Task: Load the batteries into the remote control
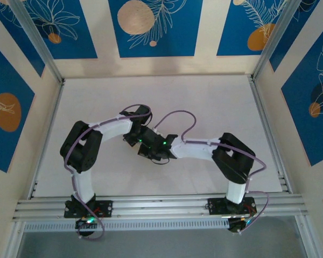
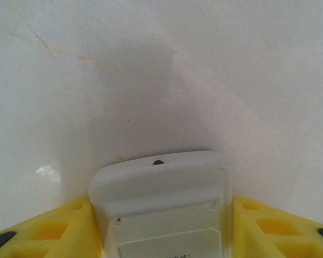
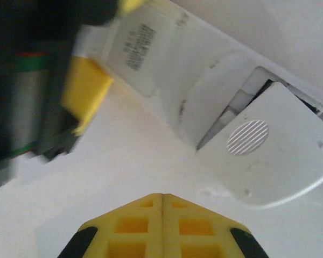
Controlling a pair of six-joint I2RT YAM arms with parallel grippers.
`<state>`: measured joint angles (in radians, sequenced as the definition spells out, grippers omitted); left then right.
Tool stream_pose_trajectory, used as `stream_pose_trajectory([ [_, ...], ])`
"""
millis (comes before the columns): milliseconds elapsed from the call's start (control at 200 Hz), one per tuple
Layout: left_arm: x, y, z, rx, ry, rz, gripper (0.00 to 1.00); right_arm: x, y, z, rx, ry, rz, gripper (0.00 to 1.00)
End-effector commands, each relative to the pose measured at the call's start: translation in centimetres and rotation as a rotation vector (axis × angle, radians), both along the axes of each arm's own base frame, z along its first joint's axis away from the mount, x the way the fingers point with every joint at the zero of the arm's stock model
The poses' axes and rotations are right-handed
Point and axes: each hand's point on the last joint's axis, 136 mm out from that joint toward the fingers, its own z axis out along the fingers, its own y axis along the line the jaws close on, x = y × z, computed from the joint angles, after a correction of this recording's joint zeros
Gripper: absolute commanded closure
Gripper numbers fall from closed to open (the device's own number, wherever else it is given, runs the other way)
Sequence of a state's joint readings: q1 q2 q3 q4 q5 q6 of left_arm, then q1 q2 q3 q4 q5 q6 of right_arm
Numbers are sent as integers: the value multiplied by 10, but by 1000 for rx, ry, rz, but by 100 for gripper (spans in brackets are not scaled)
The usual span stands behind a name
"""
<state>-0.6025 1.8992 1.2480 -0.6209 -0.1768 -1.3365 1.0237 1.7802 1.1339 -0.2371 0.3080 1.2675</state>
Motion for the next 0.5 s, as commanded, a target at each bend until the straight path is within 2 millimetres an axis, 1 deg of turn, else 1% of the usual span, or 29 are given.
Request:
stream_pose_trajectory([
  [0, -29, 3, -6, 11, 94, -4, 47, -8, -17, 17, -11, -26, -1, 100],
  [60, -28, 3, -5, 7, 90, -4, 47, -10, -31, 14, -34, -27, -29, 100],
  [135, -27, 2, -4, 1, 85, -6, 47, -10, -48, 7, -46, -19, -71, 91],
  [170, -27, 1, -3, -2, 84, -9, 47, -9, -54, 3, -45, -7, -87, 83],
  [215, -27, 0, -2, -5, 81, -10, 47, -8, -59, -2, -23, 14, -112, 69],
  [265, -27, 0, -2, -7, 79, -13, 47, -7, -61, -8, 12, 39, -129, 60],
  [370, -26, 0, -1, -8, 71, -21, 48, -3, -60, -19, 53, 71, -138, 57],
  [420, -26, 1, -1, -6, 69, -23, 47, -1, -56, -20, 71, 76, -133, 56],
  [455, -26, 0, -1, -7, 69, -27, 47, 1, -53, -21, 88, 77, -131, 52],
  [495, -26, 0, -1, -10, 69, -28, 48, 3, -50, -22, 107, 80, -135, 50],
])
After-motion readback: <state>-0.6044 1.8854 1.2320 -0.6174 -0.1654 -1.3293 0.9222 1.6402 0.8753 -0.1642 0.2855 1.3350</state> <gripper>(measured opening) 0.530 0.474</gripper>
